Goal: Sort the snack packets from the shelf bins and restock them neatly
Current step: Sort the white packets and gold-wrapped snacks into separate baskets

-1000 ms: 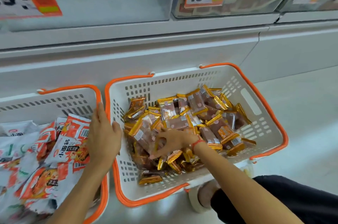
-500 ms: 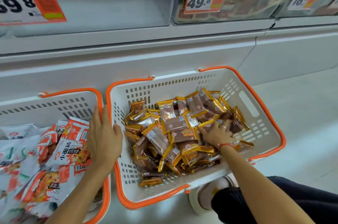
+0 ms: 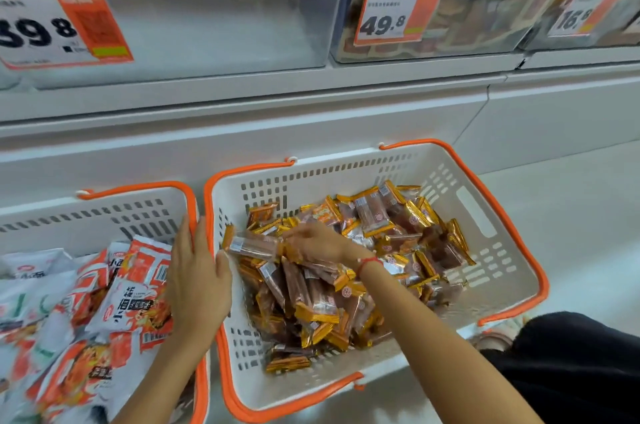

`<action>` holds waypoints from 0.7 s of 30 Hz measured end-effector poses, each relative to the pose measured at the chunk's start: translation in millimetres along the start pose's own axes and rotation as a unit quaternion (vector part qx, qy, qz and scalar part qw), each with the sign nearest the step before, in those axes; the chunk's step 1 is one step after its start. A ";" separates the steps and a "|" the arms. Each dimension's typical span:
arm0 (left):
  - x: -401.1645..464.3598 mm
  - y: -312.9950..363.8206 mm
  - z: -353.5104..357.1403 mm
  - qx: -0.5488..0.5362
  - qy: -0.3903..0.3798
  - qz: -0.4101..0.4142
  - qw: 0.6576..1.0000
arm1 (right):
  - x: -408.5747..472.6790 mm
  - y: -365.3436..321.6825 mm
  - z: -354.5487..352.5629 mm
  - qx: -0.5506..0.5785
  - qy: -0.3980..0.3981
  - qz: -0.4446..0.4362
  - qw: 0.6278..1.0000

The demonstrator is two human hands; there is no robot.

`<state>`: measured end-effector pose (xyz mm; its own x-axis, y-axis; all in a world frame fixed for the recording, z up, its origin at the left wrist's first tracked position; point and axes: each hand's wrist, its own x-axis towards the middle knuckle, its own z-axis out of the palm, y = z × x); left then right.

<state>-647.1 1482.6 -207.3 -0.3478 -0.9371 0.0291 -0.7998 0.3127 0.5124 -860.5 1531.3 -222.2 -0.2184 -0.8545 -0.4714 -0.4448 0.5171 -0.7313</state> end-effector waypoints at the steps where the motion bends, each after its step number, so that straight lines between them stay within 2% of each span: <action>1: -0.5 0.2 -1.7 -0.003 -0.002 0.003 1.000 | -13.1 -3.9 -14.9 0.000 0.044 -0.004 0.999; 2: 0.5 -0.4 -1.4 -0.005 -0.003 0.000 1.000 | -15.3 9.6 -26.5 0.003 0.107 -0.010 0.994; 5: 0.1 1.9 -2.3 -0.003 0.003 -0.010 1.000 | -14.1 47.4 -60.4 -0.098 0.276 0.033 0.956; 7: -1.1 5.1 -3.7 0.011 0.013 -0.013 1.000 | -12.8 75.2 -80.0 -0.174 0.333 0.061 0.925; 9: -0.4 8.1 -4.8 0.025 0.019 -0.021 0.999 | -12.8 96.9 -99.1 -0.237 0.329 0.090 0.910; 14: -1.5 6.5 -3.3 0.034 0.020 -0.038 0.998 | -5.8 138.8 -119.9 -0.231 0.212 0.188 0.931; 19: -0.3 5.9 -2.4 0.031 0.038 -0.048 0.998 | -0.5 135.7 -98.6 -0.094 0.185 0.222 0.953; 21: 0.1 7.0 -2.1 0.052 0.047 -0.040 0.997 | -4.1 131.7 -74.4 -0.065 0.165 0.178 0.968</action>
<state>-651.8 1484.3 -201.9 -0.2381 -0.9684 0.0748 -0.8715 0.2470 0.4238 -982.8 1599.1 -279.9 -0.6335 -0.6038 -0.4839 -0.3909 0.7894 -0.4733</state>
